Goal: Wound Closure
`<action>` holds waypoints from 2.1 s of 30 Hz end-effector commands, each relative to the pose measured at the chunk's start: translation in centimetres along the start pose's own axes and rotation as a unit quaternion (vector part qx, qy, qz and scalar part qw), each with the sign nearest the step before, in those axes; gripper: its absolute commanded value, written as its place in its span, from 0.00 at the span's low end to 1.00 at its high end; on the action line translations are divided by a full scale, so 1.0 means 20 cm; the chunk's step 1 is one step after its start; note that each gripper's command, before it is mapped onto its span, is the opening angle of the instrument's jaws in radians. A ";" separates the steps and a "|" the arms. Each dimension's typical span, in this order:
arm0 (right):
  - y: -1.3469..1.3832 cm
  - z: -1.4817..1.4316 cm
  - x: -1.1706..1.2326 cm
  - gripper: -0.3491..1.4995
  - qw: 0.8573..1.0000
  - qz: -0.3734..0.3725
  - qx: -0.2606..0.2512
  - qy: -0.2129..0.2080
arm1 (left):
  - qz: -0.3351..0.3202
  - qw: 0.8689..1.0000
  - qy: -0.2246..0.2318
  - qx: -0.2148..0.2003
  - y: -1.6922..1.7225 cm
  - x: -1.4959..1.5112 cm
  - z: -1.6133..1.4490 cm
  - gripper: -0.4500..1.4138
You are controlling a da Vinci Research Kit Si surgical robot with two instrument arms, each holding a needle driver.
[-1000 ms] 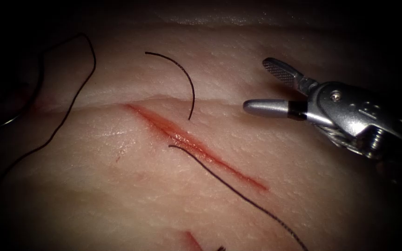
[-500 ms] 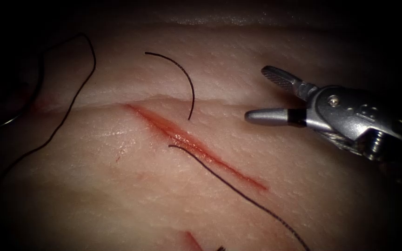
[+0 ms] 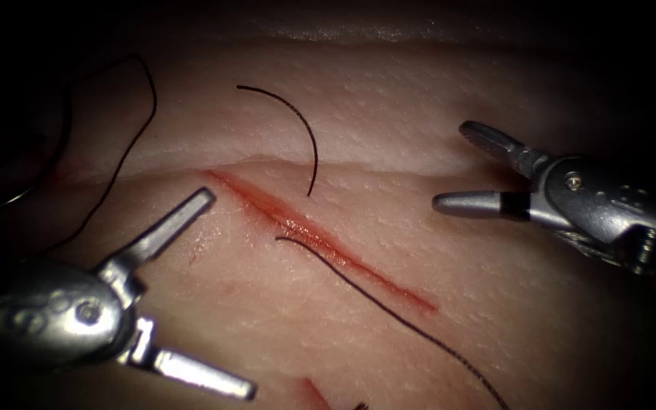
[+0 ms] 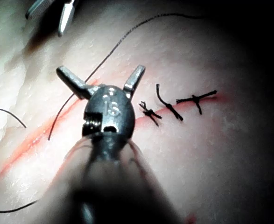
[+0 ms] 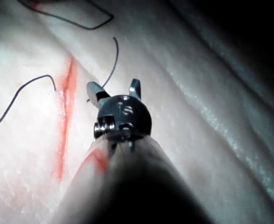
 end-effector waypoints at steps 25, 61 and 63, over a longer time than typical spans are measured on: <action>0.000 0.002 -0.011 0.76 1.000 -0.017 0.000 0.003 | 0.280 0.956 -0.066 0.052 0.031 -0.021 0.074 0.77; -0.009 0.015 -0.009 0.74 0.994 -0.040 0.086 0.056 | 0.323 0.946 0.030 -0.006 0.012 -0.009 0.032 0.00; -0.012 0.022 -0.006 0.74 0.991 -0.059 0.100 0.063 | 0.323 0.946 0.034 -0.017 0.009 -0.010 0.026 0.00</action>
